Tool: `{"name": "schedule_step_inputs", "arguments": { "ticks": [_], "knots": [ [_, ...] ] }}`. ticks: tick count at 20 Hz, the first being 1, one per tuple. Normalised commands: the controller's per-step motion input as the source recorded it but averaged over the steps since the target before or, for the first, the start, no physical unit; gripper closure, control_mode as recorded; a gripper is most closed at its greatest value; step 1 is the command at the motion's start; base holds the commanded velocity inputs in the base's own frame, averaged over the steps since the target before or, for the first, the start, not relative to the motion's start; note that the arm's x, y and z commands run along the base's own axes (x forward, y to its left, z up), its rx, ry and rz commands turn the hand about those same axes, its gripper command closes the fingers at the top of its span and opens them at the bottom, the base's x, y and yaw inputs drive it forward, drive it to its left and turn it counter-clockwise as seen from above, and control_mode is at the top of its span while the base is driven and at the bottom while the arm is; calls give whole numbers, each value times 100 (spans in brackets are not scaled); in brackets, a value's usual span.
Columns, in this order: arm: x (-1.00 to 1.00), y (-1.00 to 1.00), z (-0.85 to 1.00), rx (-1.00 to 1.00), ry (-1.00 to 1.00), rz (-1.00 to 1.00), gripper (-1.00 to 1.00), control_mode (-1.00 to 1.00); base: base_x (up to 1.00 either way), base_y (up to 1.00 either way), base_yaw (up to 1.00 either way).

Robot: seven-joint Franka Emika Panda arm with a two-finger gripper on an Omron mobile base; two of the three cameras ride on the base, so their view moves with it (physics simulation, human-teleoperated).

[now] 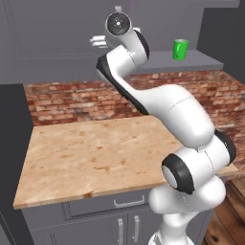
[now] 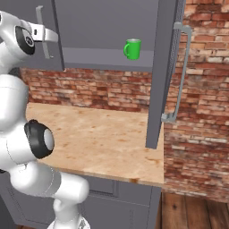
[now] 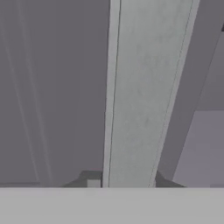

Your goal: Open the cabinet directly in front. Then move the beer and the mug to the dining counter with the jar on it.

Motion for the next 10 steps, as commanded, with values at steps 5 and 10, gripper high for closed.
{"name": "schedule_step_inputs", "arguments": {
  "ticks": [5,10],
  "knots": [
    [-94,65,-4,-1,-18,0,100,-100,0,0,0],
    [-98,98,-3,-2,-17,0,100,-100,0,0,0]
  ]
}}
